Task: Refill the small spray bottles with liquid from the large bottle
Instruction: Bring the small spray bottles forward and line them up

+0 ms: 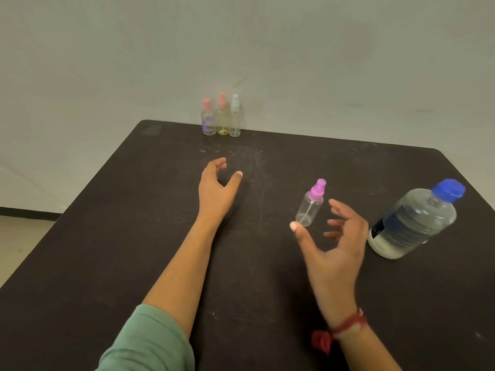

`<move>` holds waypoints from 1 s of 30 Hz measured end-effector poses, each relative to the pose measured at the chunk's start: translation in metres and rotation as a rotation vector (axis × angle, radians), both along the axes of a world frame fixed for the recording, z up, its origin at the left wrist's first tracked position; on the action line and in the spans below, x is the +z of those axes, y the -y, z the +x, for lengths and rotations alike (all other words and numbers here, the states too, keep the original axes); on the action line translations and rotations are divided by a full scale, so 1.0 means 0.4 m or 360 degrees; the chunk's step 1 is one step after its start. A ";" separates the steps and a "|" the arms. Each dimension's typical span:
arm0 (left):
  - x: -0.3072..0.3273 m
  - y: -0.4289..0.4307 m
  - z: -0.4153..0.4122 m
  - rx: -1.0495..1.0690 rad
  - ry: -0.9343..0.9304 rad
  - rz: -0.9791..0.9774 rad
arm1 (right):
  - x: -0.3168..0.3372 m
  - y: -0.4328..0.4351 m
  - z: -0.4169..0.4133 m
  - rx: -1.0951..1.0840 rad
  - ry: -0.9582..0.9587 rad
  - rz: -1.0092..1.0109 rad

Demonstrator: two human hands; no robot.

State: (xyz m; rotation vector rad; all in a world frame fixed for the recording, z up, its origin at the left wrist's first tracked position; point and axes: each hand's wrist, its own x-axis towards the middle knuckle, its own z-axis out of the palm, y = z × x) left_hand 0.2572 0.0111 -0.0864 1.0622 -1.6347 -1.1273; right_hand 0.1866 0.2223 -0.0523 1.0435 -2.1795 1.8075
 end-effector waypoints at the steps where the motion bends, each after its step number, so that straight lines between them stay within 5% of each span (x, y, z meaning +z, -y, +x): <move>1: 0.002 0.001 0.001 0.0012 -0.0044 0.0026 | 0.004 0.009 0.032 0.0101 -0.0072 -0.0065; 5: 0.011 0.007 0.019 0.0092 -0.0373 0.0239 | -0.008 0.176 0.099 0.0432 0.0373 -0.0083; 9: 0.016 0.017 0.030 0.0193 -0.0562 0.0370 | -0.065 0.403 0.057 0.0308 0.0880 -0.0076; 19: 0.006 0.057 0.016 0.0261 -0.0702 0.0375 | -0.074 0.765 -0.115 0.0263 0.0734 0.0113; 30: -0.002 0.080 0.005 0.0221 -0.0684 0.0374 | -0.075 0.904 -0.187 0.0218 0.0525 0.0367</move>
